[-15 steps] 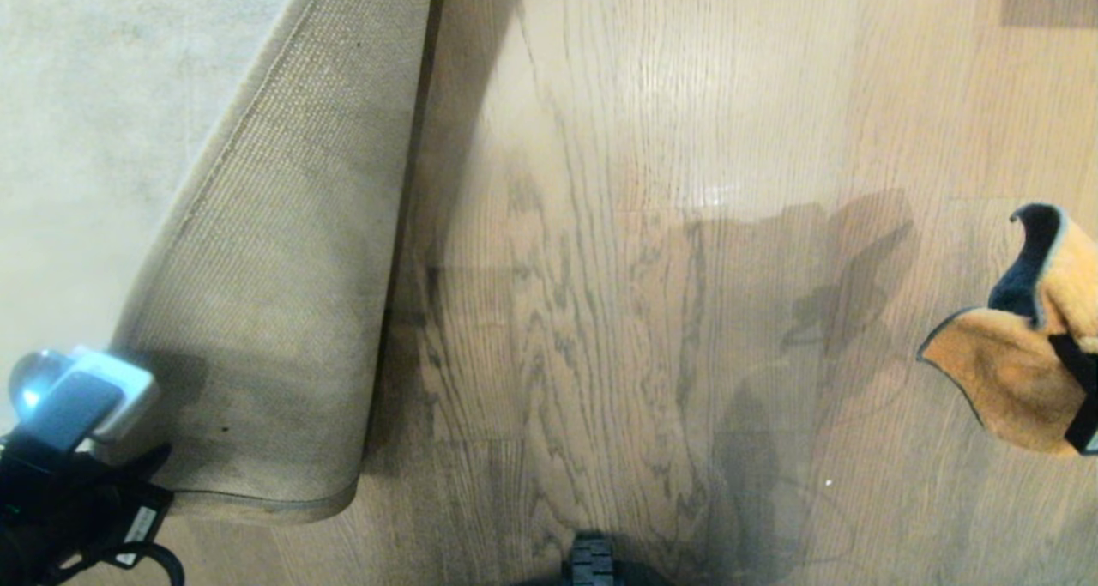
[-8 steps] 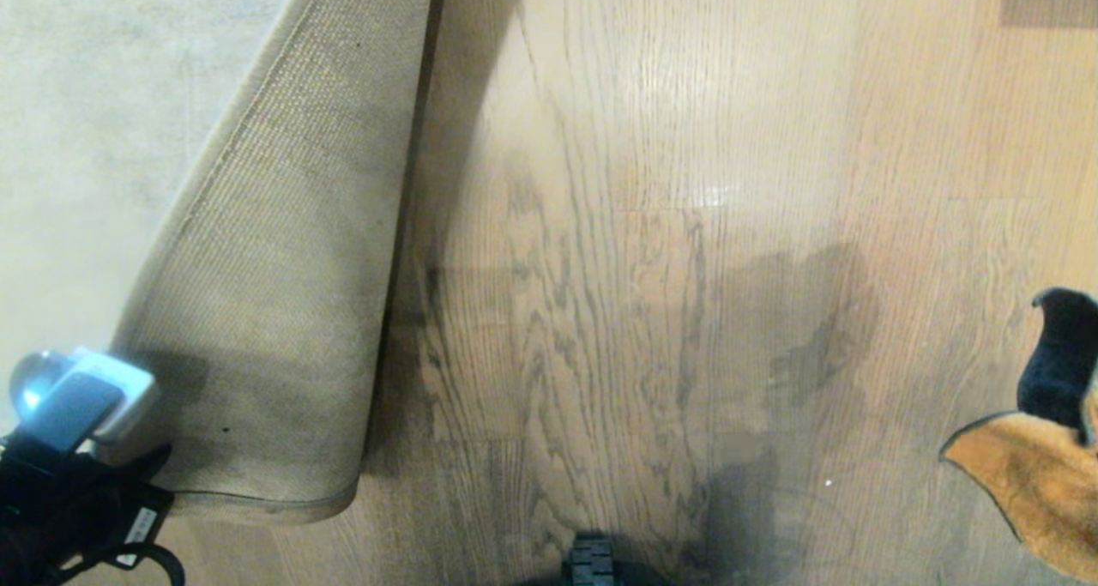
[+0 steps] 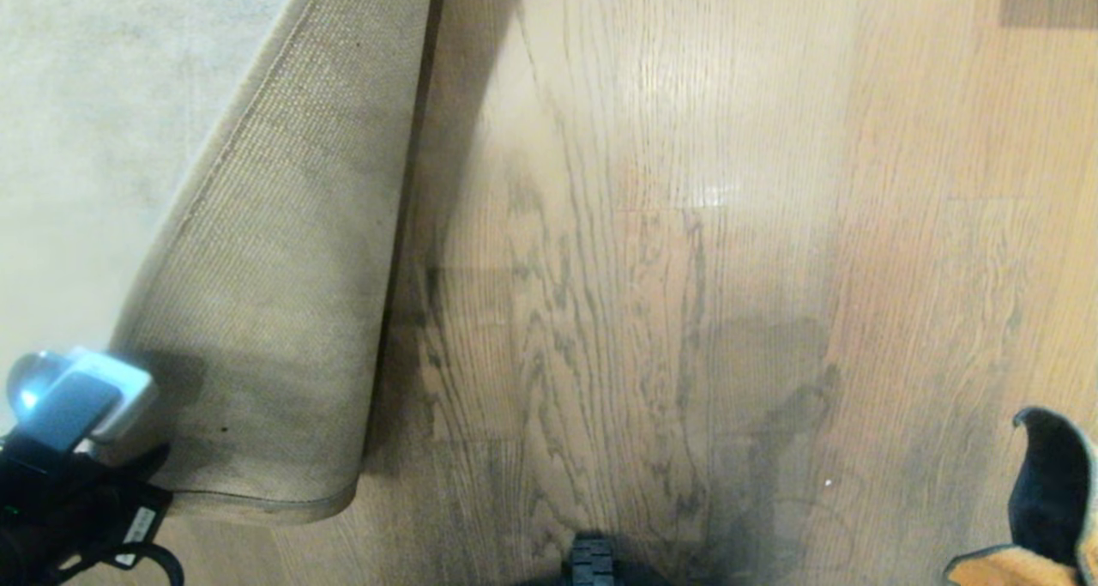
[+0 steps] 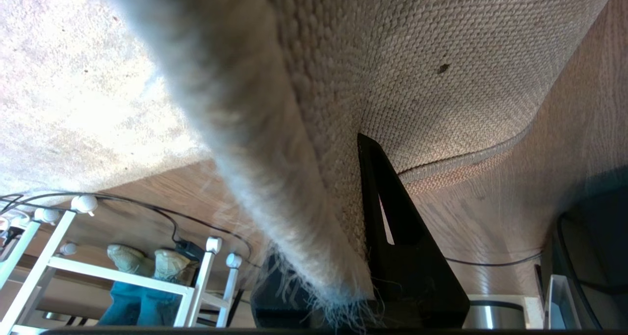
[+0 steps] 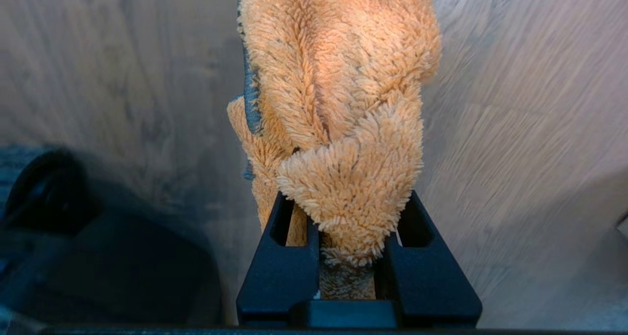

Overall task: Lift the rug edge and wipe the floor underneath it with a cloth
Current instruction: Wipe the floor under the carpet with a rag, then lay down the carpet

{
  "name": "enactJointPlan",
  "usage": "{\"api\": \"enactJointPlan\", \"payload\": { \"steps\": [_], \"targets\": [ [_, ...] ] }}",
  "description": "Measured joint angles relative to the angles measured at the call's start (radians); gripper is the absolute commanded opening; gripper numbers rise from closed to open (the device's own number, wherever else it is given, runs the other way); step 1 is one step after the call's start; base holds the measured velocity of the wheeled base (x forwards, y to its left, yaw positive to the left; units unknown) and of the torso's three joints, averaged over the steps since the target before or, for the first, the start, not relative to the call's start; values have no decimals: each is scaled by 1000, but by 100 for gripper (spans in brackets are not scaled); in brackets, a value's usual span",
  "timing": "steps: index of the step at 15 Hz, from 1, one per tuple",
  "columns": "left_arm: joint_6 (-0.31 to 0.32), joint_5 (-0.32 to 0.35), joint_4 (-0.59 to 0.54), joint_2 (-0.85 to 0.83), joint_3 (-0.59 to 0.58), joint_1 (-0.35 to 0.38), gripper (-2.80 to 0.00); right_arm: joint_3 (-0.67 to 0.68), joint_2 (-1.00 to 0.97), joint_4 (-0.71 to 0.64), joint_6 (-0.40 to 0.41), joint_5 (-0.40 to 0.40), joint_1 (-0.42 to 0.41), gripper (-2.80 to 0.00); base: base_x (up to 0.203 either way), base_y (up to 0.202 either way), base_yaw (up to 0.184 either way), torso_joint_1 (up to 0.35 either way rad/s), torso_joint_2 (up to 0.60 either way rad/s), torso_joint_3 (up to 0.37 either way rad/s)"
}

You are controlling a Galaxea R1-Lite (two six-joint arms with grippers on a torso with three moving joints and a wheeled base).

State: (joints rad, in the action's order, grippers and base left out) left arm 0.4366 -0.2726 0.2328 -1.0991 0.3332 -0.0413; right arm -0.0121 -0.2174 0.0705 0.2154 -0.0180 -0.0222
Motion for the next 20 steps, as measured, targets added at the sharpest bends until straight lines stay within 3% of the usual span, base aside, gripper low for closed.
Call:
{"api": "enactJointPlan", "payload": {
  "steps": [4,10,20],
  "targets": [
    [1,1,-1,2,-1,-1,-280,-20,160,-164,-16,-45,20,-280,0,0,0,0,0,0],
    [1,0,-2,12,-8,-1,-280,-24,216,-172,-111,-44,24,-280,0,0,0,0,0,0],
    [1,0,-2,23,-13,-1,-280,-23,221,-168,-112,-44,24,-280,0,0,0,0,0,0]
  ]
}}
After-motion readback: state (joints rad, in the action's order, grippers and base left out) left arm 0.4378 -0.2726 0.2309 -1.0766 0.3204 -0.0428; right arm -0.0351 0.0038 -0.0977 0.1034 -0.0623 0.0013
